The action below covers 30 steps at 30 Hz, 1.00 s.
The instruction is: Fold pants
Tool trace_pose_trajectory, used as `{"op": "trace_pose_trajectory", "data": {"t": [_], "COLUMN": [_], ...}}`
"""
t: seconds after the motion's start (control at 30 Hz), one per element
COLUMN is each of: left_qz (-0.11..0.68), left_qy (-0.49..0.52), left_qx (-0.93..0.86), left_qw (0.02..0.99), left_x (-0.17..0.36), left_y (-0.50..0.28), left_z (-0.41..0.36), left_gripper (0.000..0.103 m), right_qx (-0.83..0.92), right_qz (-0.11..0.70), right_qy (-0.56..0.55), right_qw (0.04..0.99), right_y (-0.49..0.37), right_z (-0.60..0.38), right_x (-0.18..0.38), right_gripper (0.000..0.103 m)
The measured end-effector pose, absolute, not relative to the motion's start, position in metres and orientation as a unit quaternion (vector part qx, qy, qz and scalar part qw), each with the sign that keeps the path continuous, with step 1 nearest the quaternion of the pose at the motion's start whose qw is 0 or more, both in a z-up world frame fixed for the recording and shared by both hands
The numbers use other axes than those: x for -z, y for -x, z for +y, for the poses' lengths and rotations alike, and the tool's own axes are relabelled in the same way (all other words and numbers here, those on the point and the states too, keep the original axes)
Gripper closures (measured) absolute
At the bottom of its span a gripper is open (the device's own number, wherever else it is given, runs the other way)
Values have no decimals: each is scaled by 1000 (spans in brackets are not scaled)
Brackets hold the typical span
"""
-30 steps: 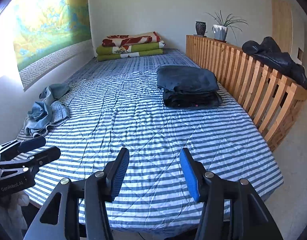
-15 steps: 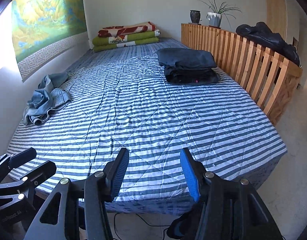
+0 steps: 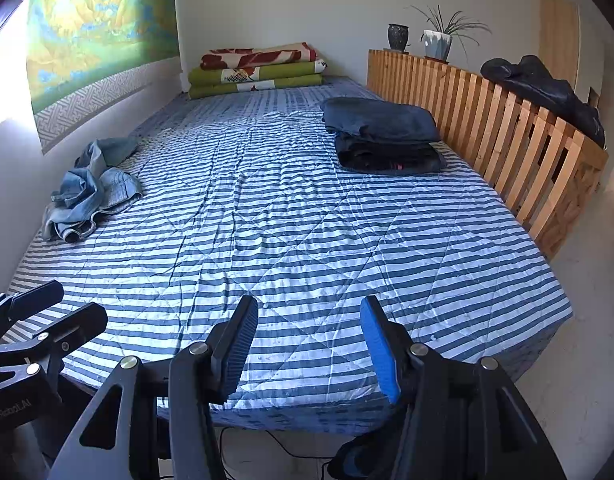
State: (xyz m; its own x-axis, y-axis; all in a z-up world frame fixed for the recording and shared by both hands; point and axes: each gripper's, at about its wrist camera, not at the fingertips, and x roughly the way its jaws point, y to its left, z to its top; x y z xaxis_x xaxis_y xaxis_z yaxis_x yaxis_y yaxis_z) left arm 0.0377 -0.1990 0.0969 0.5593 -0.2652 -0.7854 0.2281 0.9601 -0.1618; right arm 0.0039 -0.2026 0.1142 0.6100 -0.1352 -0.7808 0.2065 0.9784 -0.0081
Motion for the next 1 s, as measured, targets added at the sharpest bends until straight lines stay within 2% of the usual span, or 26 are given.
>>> {"op": "trace_pose_trajectory", "data": {"t": [1.0], "left_qz": [461], "left_qy": [10], "left_qx": [164], "left_qw": [872], "left_x": [-82], "left_y": [-56], "left_z": [-226], "left_gripper": [16], "right_qx": [122], "right_qz": [442], "right_qy": [-60], "right_qw": [887], "right_y": [-6], "right_z": [-222], "right_x": [-105], "right_gripper": [54]}}
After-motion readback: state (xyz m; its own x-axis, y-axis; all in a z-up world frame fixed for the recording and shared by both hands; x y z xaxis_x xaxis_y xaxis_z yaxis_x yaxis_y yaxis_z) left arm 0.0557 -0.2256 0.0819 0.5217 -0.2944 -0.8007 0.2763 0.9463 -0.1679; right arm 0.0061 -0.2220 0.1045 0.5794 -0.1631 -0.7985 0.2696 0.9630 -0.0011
